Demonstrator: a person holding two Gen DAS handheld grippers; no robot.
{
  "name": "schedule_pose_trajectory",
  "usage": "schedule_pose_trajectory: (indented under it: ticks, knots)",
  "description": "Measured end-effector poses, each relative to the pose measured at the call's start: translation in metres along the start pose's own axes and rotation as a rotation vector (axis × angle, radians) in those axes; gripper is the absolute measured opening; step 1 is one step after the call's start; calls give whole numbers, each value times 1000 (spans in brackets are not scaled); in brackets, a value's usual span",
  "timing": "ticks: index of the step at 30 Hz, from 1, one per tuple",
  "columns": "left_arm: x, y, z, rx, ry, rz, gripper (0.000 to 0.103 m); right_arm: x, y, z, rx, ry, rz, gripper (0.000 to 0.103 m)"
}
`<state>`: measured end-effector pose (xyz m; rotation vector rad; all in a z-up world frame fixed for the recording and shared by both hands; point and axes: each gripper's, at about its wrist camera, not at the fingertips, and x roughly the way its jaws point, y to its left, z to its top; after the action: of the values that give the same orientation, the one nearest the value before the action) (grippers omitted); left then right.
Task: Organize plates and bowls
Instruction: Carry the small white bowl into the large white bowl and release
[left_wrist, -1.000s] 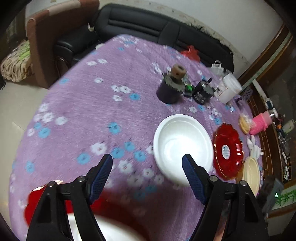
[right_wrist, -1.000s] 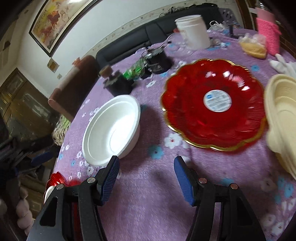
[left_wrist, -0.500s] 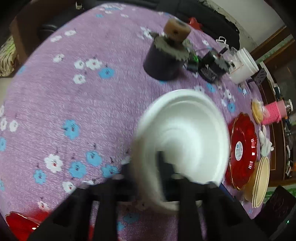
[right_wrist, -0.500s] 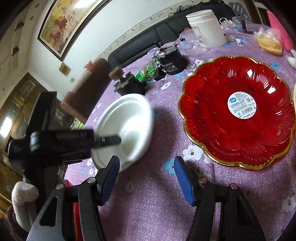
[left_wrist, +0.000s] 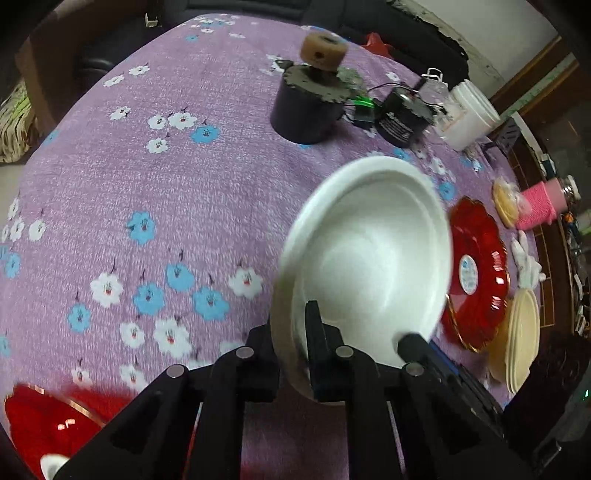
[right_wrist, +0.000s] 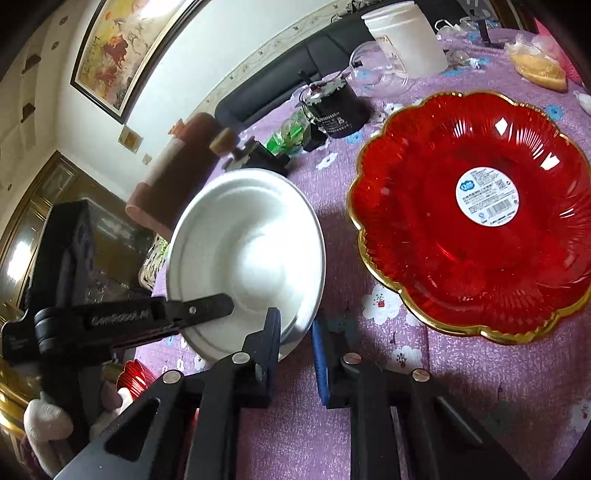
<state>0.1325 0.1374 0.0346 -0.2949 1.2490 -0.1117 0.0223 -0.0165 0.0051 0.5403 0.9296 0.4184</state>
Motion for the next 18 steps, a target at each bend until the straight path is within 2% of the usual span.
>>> schedule_pose_trajectory:
  ticks: [4,8,12,18]
  knots:
    - [-22,2,-16,5,-24,1,13,-10,5,0,-7,-10,33,18]
    - [-55,8,-37,21,-82,23,13,-22,28,-8,-76,-20,60,18]
    - [-91,24,-61,5,-130,11,14,-35,57,-20,-148,-26,93,17]
    - [-135,56,-110,-38,-201,15,14,-51,101,-56,-237,1,139,17]
